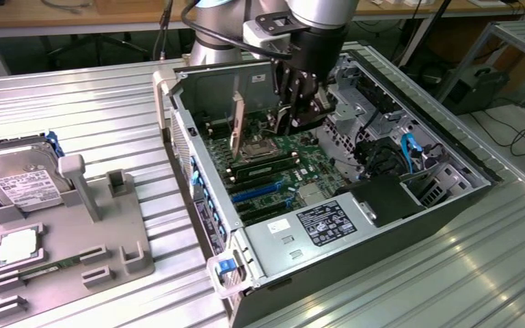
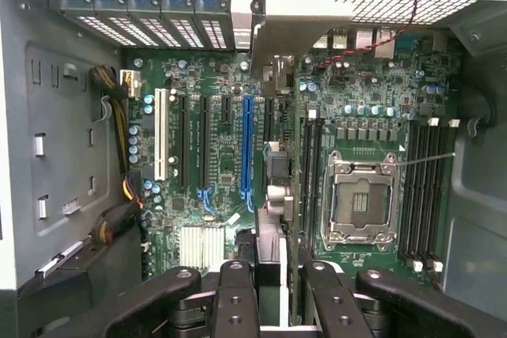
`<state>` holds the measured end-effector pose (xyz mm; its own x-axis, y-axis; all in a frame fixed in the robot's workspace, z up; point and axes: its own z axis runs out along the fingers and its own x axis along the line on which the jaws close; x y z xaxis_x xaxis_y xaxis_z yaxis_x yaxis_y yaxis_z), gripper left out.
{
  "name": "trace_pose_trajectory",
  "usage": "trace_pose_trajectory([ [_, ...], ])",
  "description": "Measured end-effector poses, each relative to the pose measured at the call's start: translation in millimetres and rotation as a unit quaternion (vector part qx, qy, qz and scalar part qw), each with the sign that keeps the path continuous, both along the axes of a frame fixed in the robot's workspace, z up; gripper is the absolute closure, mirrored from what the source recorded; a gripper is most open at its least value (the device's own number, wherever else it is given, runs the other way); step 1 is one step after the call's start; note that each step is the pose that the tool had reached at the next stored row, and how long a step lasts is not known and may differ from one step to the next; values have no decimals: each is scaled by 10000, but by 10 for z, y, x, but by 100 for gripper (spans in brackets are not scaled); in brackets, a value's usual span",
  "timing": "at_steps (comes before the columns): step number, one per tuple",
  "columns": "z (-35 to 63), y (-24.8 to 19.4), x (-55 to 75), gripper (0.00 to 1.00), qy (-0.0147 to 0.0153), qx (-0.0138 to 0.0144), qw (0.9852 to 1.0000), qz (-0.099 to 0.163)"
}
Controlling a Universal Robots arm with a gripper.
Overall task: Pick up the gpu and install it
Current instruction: 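Insert the gpu into the slot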
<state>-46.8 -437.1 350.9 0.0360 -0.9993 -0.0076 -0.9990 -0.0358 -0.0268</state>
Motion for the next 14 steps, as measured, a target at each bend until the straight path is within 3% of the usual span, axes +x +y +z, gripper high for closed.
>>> trace_pose_trajectory([
  [14,-99,0,0,72,10,0,10000,0],
])
